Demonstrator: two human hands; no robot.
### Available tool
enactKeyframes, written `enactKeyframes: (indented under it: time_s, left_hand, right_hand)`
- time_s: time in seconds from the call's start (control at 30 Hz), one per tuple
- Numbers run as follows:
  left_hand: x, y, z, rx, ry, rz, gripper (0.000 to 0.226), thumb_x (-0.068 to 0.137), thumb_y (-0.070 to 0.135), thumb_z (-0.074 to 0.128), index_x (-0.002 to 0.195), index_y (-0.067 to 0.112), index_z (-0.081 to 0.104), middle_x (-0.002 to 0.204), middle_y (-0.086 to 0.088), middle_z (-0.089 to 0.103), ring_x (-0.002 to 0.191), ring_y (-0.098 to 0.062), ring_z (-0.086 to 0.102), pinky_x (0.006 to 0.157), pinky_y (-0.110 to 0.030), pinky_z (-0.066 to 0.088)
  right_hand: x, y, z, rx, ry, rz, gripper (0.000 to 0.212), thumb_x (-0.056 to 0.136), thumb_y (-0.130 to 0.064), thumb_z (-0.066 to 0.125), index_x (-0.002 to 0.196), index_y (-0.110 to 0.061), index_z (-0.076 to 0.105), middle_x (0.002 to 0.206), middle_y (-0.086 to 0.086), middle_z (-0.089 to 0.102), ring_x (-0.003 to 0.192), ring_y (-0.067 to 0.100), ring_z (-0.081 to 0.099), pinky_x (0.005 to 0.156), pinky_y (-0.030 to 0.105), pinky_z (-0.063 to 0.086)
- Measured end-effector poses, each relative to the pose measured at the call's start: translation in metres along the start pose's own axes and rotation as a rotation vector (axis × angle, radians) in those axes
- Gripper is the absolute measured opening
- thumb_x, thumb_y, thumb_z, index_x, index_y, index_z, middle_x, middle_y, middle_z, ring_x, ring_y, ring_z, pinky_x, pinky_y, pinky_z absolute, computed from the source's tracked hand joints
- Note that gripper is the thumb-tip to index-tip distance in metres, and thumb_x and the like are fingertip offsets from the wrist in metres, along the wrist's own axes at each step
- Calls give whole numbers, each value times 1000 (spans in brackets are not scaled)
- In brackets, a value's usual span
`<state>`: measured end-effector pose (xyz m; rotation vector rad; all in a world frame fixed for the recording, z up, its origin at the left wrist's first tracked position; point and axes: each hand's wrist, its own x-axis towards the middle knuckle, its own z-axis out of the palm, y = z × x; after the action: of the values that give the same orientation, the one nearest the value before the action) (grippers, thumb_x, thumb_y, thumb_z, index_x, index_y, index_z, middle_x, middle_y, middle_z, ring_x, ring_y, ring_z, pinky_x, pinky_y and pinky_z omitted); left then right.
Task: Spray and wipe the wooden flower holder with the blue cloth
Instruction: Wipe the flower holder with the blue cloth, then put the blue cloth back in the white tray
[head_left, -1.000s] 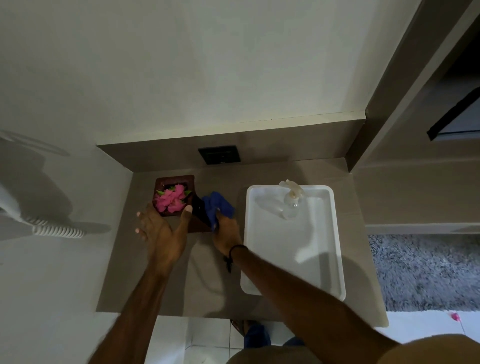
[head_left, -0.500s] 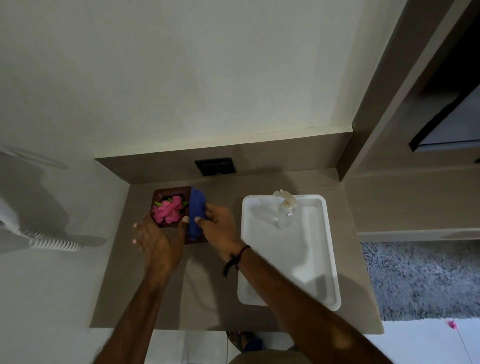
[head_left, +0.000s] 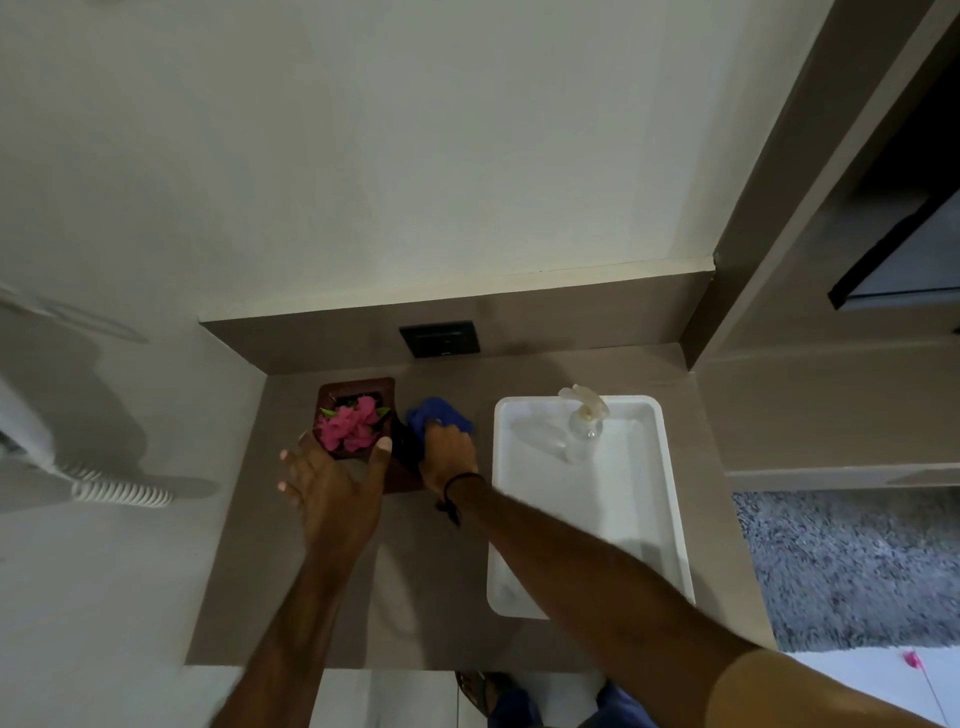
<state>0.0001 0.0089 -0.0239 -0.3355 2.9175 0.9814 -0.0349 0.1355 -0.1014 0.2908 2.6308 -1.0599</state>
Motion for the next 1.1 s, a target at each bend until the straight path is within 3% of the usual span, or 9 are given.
enactKeyframes:
  time_s: [0.3, 0.43, 0.53, 0.6, 0.7, 0.83, 0.93, 1.03, 1.1]
  left_hand:
    - [0, 2, 0, 40, 19, -23, 103, 83, 64, 54, 154, 4, 11, 164, -24, 14, 155, -34, -3, 122, -50, -8]
    - [-1, 5, -3, 82, 7, -71, 107, 83, 66, 53, 156, 3, 7, 166, -21, 10, 155, -35, -3, 121, -55, -8]
    - [-6, 3, 4, 47, 33, -109, 111, 79, 75, 45, 157, 9, 0, 168, -15, 2, 154, -36, -4, 118, -64, -7]
    - [-24, 4, 9, -19, 153, -135, 107, 81, 72, 44, 156, 9, 3, 167, -17, 7, 154, -36, 5, 120, -64, 0]
    - [-66, -2, 16, -196, 328, -43, 79, 89, 55, 52, 145, 2, 32, 148, -22, 41, 138, -35, 40, 117, -50, 29]
    - [-106, 22, 66, -619, 60, -248, 24, 99, 22, 48, 112, 10, 65, 99, -1, 69, 100, -17, 64, 81, -12, 50]
    - [-107, 41, 106, -707, -200, -473, 34, 101, 19, 45, 128, 9, 62, 120, -14, 70, 114, -22, 66, 92, -22, 52]
    - [-115, 39, 110, -728, -456, -274, 24, 90, 13, 64, 113, 10, 59, 113, -12, 65, 94, -22, 67, 64, -17, 55]
    - [-119, 32, 123, -653, -431, -211, 33, 87, 6, 67, 117, 1, 54, 106, -10, 62, 84, -17, 65, 56, -14, 54]
  right_hand:
    - [-23, 21, 19, 218, -96, 97, 26, 90, -10, 51, 111, -2, 64, 112, 19, 67, 105, 36, 64, 86, 41, 52]
    - [-41, 31, -11, 764, -261, 212, 31, 92, 1, 50, 122, 6, 59, 117, 27, 64, 116, 45, 59, 93, 53, 52]
    - [-71, 32, -40, 1100, -310, 359, 35, 91, -1, 53, 125, -8, 57, 117, 14, 62, 112, 35, 61, 77, 41, 57]
    - [-91, 40, -57, 1177, -294, 364, 35, 88, -3, 54, 122, -9, 59, 114, 11, 63, 106, 32, 61, 80, 43, 57]
    - [-117, 61, -80, 1264, -272, 351, 30, 88, -4, 54, 116, -12, 62, 113, 11, 64, 106, 31, 61, 95, 54, 51]
    - [-138, 92, -99, 1324, -336, 278, 33, 90, -7, 56, 122, -14, 61, 123, 17, 66, 116, 38, 62, 100, 57, 48]
    - [-144, 117, -105, 1249, -326, 264, 29, 89, -4, 58, 115, -15, 65, 113, 12, 72, 105, 33, 67, 95, 53, 53]
    - [-141, 146, -102, 983, -177, 334, 31, 84, -2, 64, 115, -5, 67, 118, 18, 70, 103, 33, 69, 87, 48, 59]
    - [-141, 164, -97, 753, -62, 352, 28, 81, -5, 68, 109, -3, 70, 111, 19, 72, 96, 32, 71, 84, 48, 61]
